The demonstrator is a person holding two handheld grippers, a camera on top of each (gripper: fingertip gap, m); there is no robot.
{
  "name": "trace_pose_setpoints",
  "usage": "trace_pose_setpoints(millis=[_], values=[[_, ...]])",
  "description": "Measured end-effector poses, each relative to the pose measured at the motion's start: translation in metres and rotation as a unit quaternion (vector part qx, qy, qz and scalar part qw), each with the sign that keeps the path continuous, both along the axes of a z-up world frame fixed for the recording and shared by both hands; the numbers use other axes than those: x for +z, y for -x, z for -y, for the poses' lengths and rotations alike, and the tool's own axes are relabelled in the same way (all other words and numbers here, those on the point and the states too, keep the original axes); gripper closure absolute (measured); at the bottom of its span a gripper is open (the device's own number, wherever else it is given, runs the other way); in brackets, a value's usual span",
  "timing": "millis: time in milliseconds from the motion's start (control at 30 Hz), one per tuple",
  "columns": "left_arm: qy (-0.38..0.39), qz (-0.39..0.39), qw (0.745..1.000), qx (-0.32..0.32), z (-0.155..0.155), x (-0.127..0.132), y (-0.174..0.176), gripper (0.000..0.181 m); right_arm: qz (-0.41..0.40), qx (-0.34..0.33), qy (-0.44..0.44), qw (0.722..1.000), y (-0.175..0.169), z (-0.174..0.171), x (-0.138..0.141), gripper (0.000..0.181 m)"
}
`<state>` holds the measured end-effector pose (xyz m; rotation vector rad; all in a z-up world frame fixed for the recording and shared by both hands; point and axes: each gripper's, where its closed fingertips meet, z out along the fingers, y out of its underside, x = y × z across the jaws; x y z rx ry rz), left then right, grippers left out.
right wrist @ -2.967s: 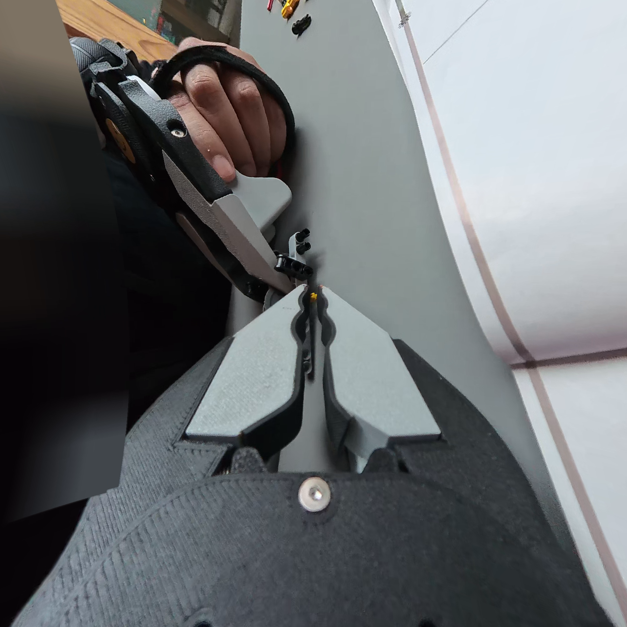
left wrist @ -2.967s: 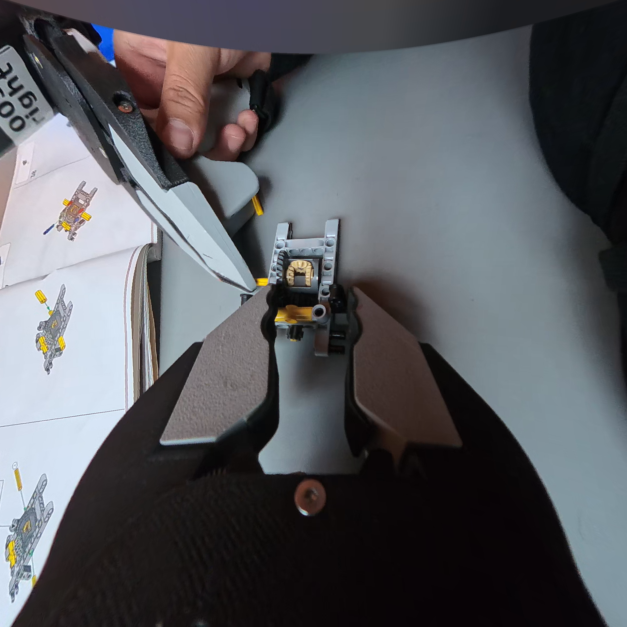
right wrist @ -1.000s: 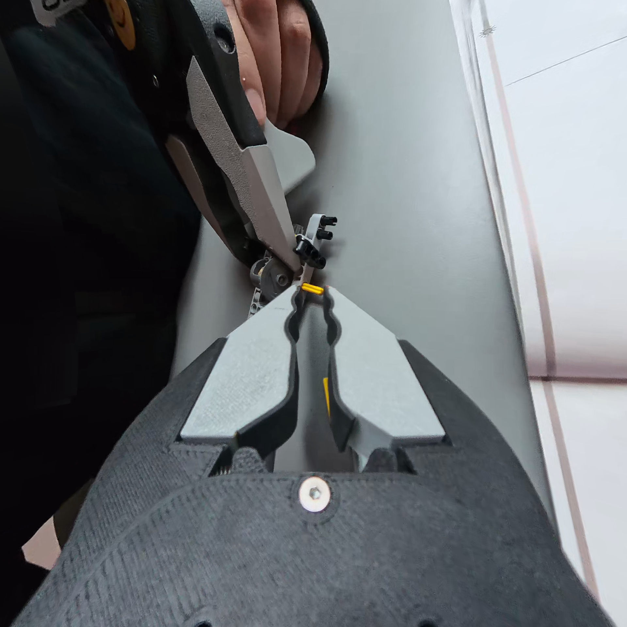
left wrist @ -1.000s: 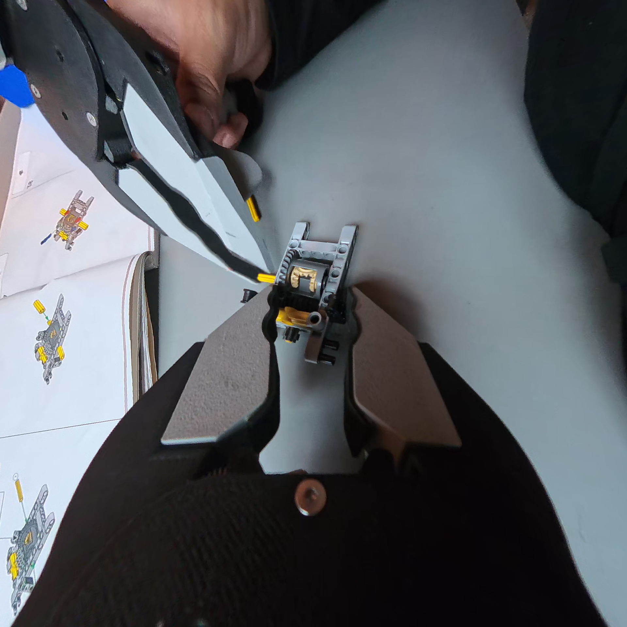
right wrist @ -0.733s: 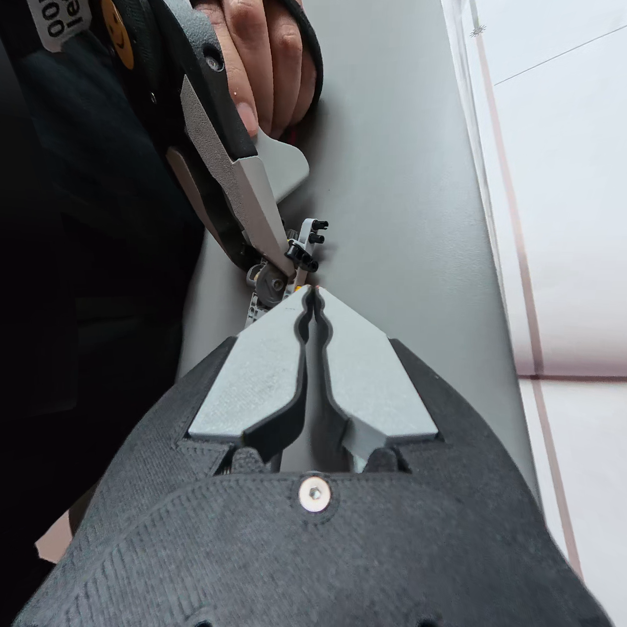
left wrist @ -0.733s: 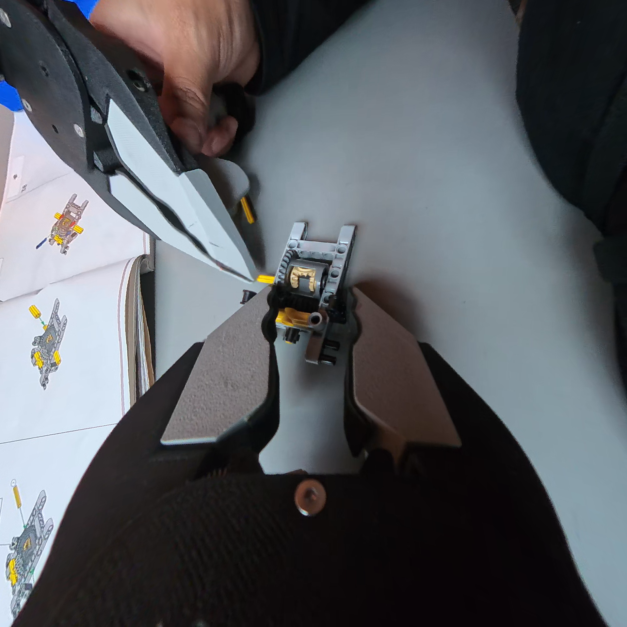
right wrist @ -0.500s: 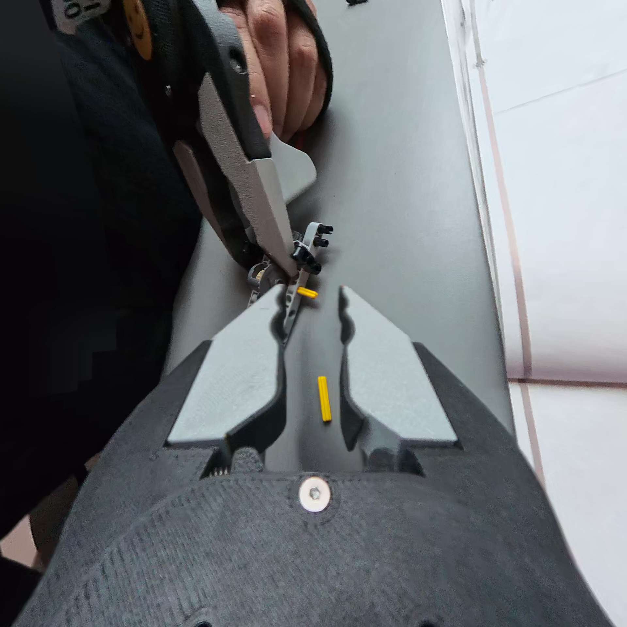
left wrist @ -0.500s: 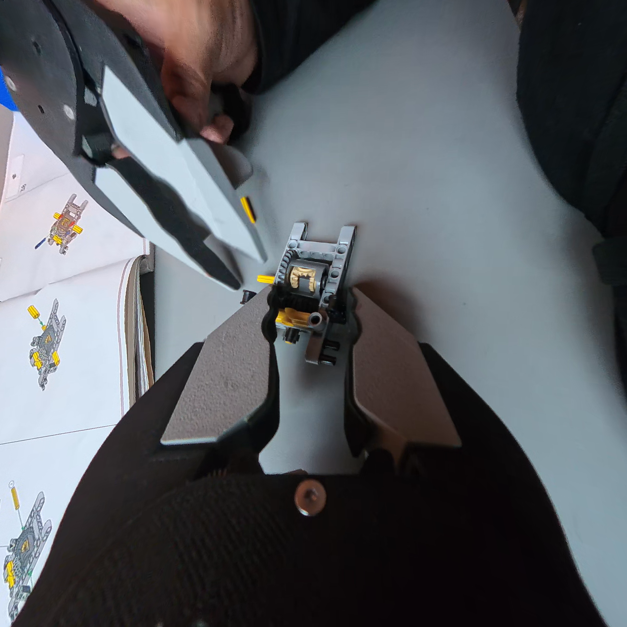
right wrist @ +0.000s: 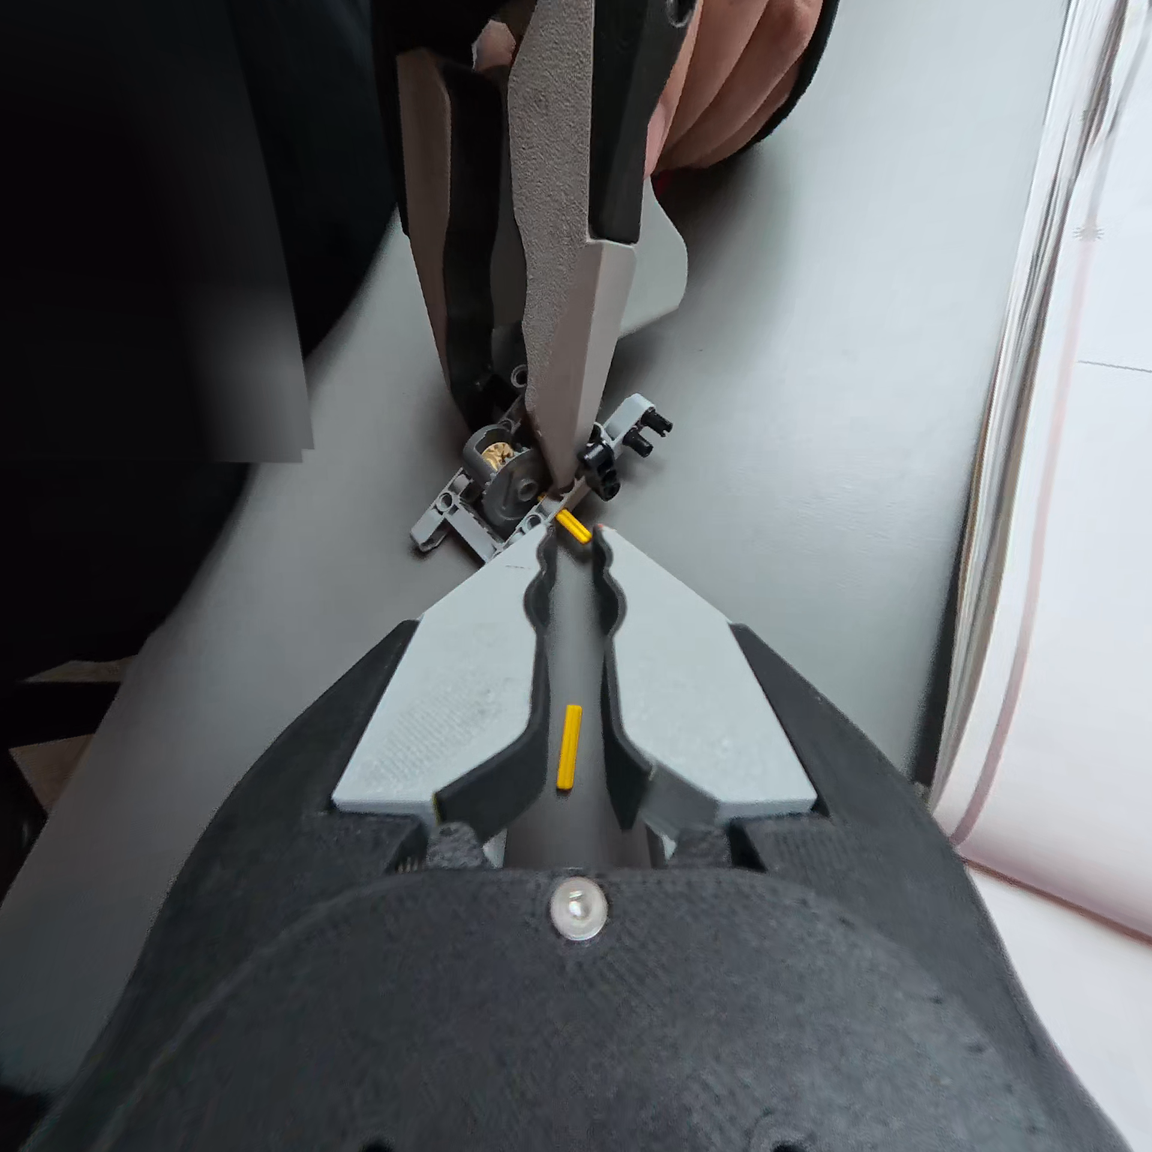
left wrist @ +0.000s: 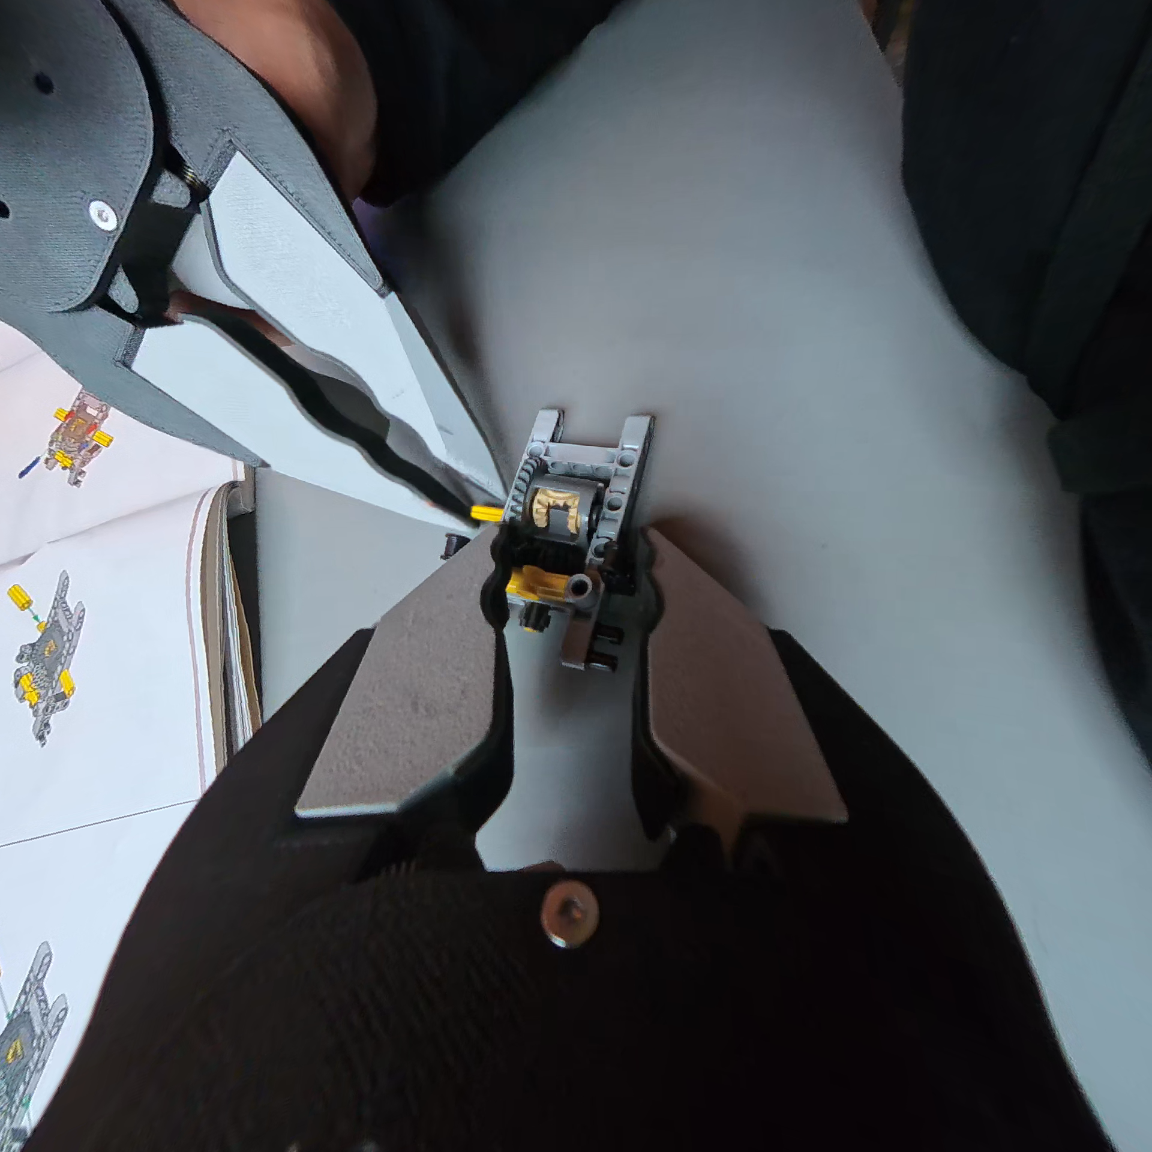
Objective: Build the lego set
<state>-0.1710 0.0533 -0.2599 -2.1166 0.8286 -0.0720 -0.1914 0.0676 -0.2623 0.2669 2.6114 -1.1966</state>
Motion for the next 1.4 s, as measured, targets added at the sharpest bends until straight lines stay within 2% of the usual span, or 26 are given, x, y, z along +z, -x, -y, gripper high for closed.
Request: trace_pose_setpoints(millis=[200,433,500,533,600,667,900,1200,1300,1400], values=[[0.002,-0.001,1.000,-0.005,0.000,-0.001,-0.003,0.144,-0.003,-0.001,-0.002,1.000,0.000,-0.002,-0.001,0.180],[0.002,-0.001,1.000,-0.005,0.000,-0.001,-0.002,0.144,-0.005,-0.039,-0.012,0.999,0.009,-0.012,0.000,0.180],[0.002,-0.002,1.000,-0.005,0.000,-0.001,-0.002,0.144,-0.003,-0.044,-0.005,0.999,0.009,-0.010,0.001,0.159],[0.001,-0.002,1.000,-0.005,0.000,-0.001,-0.003,0.144,-0.006,-0.037,0.000,0.999,0.007,-0.008,0.001,0.158],[0.002,-0.001,1.000,-0.006,0.000,-0.001,-0.003,0.145,-0.031,-0.019,0.001,0.999,0.005,-0.004,0.001,0.163],[0.001,-0.002,1.000,-0.007,0.000,-0.001,-0.003,0.145,-0.054,0.003,-0.010,0.998,0.002,0.000,-0.001,0.174],[0.001,-0.003,1.000,-0.008,0.000,-0.001,-0.003,0.145,-0.030,0.012,-0.021,0.999,0.001,-0.004,-0.004,0.181],[0.002,0.000,1.000,-0.008,0.000,-0.001,-0.004,0.145,-0.036,-0.046,-0.067,0.996,0.014,-0.025,-0.005,0.179],[0.003,0.001,1.000,-0.005,0.001,-0.001,-0.004,0.145,-0.051,-0.107,-0.092,0.989,0.022,-0.036,-0.002,0.152],[0.008,0.009,1.000,0.007,0.001,-0.001,-0.003,0.145,-0.072,-0.170,-0.097,0.978,0.017,-0.042,0.009,0.152]])
